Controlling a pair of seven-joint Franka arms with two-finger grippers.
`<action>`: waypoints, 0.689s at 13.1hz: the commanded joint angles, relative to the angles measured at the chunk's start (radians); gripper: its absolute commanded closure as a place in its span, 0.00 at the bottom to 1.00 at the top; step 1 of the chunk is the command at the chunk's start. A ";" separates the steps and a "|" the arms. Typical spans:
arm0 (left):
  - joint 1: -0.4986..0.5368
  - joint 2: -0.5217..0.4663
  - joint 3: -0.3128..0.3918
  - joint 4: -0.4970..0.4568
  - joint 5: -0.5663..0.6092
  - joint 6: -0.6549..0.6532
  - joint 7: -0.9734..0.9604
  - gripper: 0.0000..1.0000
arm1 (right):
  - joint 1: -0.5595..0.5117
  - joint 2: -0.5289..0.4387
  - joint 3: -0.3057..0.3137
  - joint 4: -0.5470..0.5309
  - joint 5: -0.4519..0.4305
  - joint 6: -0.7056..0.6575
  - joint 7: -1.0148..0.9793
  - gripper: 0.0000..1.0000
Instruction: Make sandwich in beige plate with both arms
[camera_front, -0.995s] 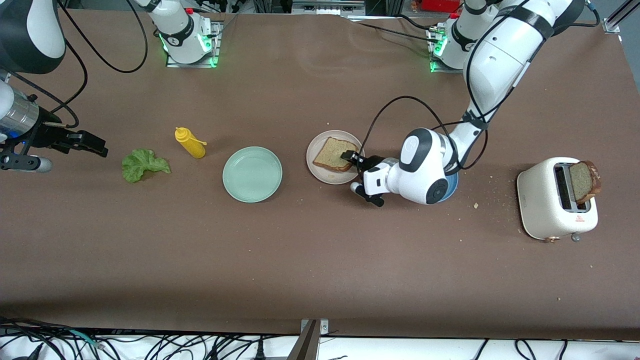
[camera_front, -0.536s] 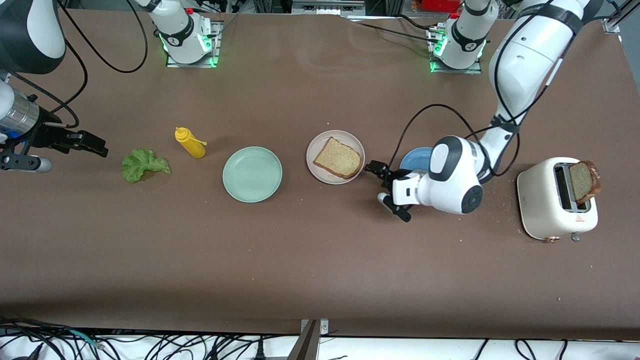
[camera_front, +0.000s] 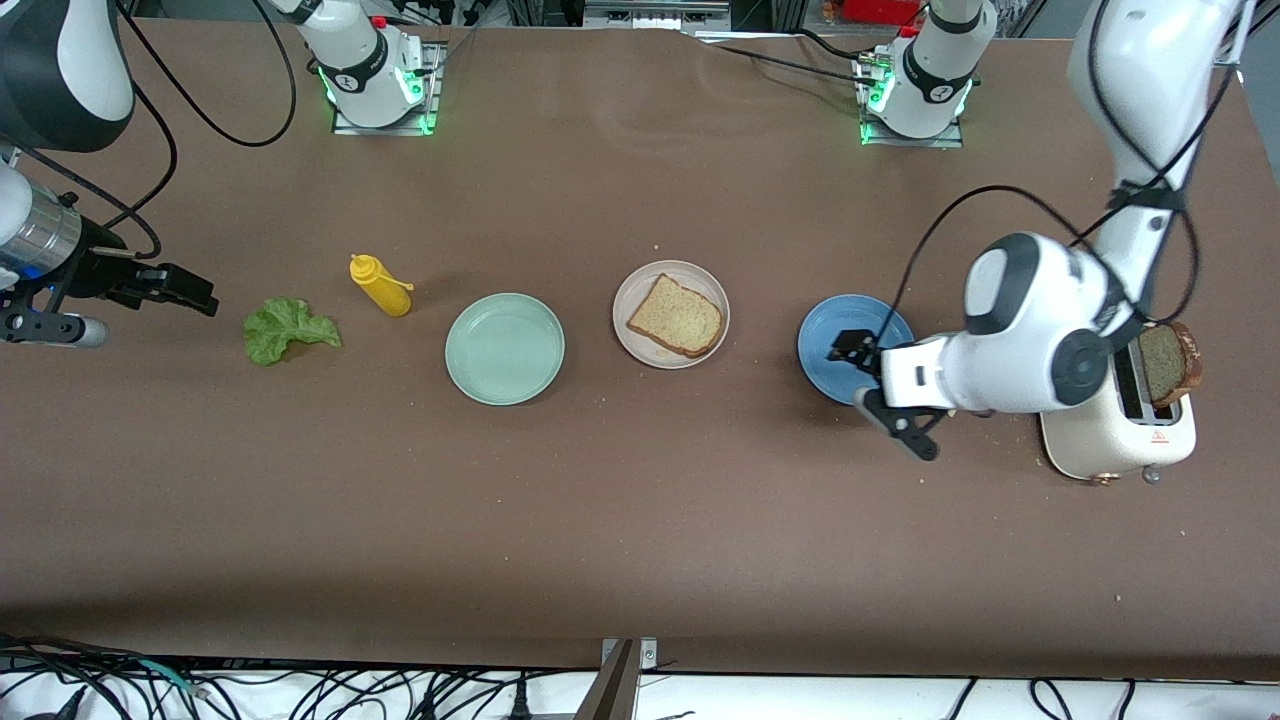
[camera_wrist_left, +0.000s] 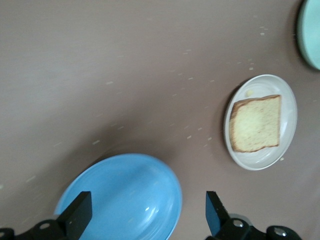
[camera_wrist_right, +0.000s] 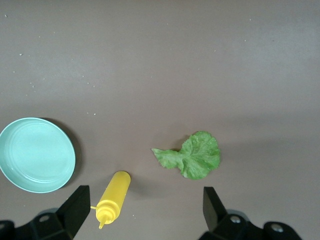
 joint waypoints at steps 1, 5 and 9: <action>0.000 -0.100 0.007 0.026 0.121 -0.105 -0.139 0.00 | -0.002 0.000 0.002 -0.008 0.007 0.007 -0.068 0.00; -0.020 -0.255 0.063 0.076 0.260 -0.211 -0.207 0.00 | -0.004 0.000 -0.052 -0.035 0.111 0.019 -0.296 0.00; -0.103 -0.400 0.270 0.038 0.178 -0.205 -0.228 0.00 | -0.004 -0.010 -0.105 -0.156 0.315 0.087 -0.699 0.00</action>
